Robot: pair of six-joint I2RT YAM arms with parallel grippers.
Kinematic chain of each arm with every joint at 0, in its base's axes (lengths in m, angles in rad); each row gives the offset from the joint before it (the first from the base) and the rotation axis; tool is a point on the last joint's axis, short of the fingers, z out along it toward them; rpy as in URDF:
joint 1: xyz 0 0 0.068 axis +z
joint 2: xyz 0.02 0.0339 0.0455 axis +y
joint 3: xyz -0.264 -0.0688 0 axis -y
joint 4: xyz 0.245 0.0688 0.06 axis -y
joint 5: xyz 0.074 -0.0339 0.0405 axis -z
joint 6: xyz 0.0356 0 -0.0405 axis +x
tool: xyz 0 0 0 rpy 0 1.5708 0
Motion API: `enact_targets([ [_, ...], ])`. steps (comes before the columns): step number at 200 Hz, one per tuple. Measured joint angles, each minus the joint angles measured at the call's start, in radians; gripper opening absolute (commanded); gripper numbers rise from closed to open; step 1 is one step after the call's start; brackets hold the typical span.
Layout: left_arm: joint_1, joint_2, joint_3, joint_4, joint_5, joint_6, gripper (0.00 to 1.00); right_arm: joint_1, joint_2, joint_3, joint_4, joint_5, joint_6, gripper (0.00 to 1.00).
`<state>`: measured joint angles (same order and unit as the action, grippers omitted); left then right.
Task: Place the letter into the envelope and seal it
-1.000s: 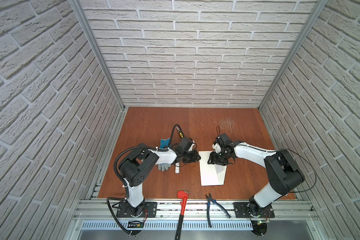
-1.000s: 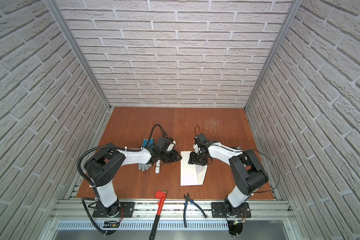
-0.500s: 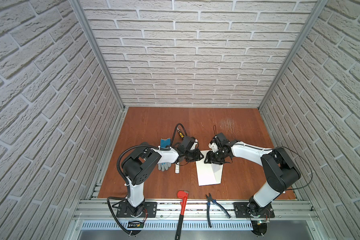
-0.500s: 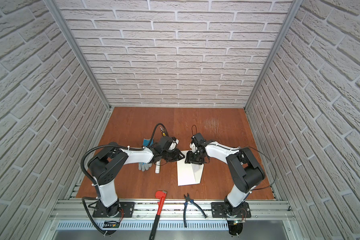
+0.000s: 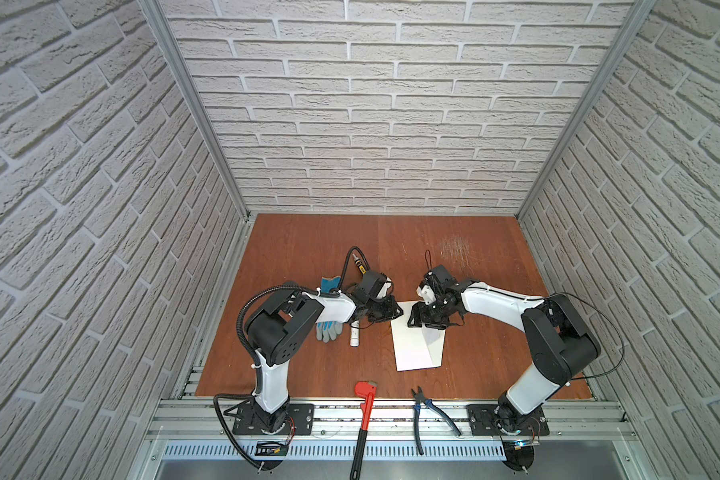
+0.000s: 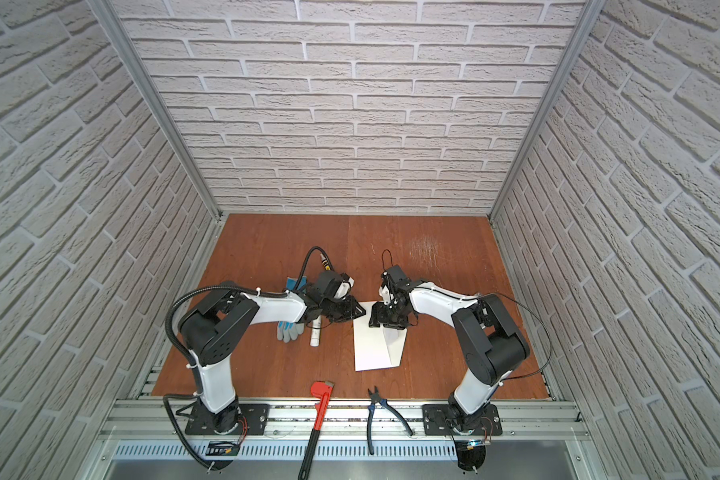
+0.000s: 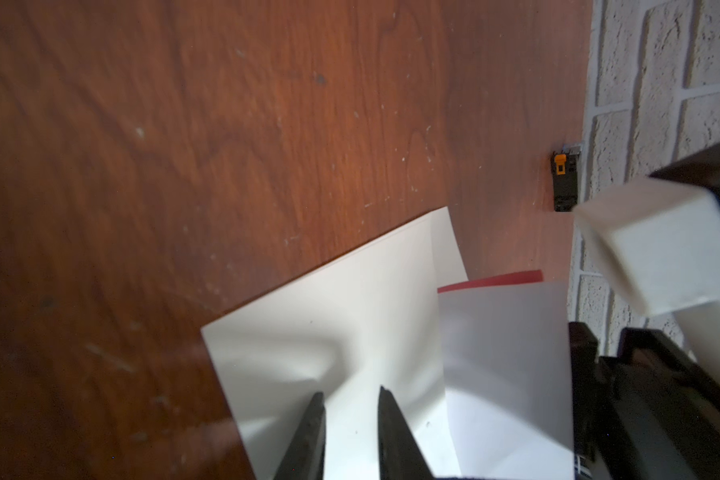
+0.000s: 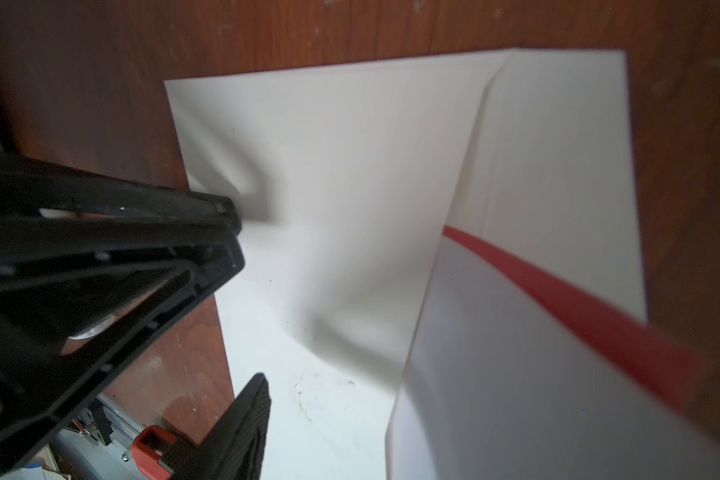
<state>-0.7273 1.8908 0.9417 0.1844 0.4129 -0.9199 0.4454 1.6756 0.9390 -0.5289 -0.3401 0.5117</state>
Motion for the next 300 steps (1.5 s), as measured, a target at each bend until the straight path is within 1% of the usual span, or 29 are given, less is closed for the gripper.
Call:
enact_targets([
  [64, 0.008, -0.003, 0.000, -0.010, 0.000, 0.016, 0.24, -0.010, -0.005, 0.010, -0.060, 0.035, -0.020, 0.63],
  [107, 0.009, -0.003, 0.000, -0.011, 0.001, 0.027, 0.23, -0.044, -0.029, 0.009, -0.119, 0.063, -0.034, 0.63],
  [159, 0.009, -0.003, 0.000, -0.012, 0.001, 0.029, 0.23, -0.082, -0.070, -0.013, -0.141, 0.065, -0.056, 0.56],
  [193, 0.010, -0.003, 0.000, -0.011, 0.003, 0.030, 0.24, -0.087, -0.070, -0.031, -0.137, 0.055, -0.056, 0.56],
  [250, 0.014, -0.005, 0.000, -0.011, 0.008, 0.030, 0.28, -0.085, -0.054, -0.039, -0.114, 0.028, -0.051, 0.56],
  [284, 0.015, -0.005, 0.000, -0.008, 0.014, 0.029, 0.29, -0.076, -0.047, -0.039, -0.104, 0.020, -0.043, 0.57],
  [300, 0.015, -0.005, 0.000, -0.007, 0.017, 0.029, 0.32, -0.072, -0.047, -0.039, -0.099, 0.019, -0.036, 0.57],
])
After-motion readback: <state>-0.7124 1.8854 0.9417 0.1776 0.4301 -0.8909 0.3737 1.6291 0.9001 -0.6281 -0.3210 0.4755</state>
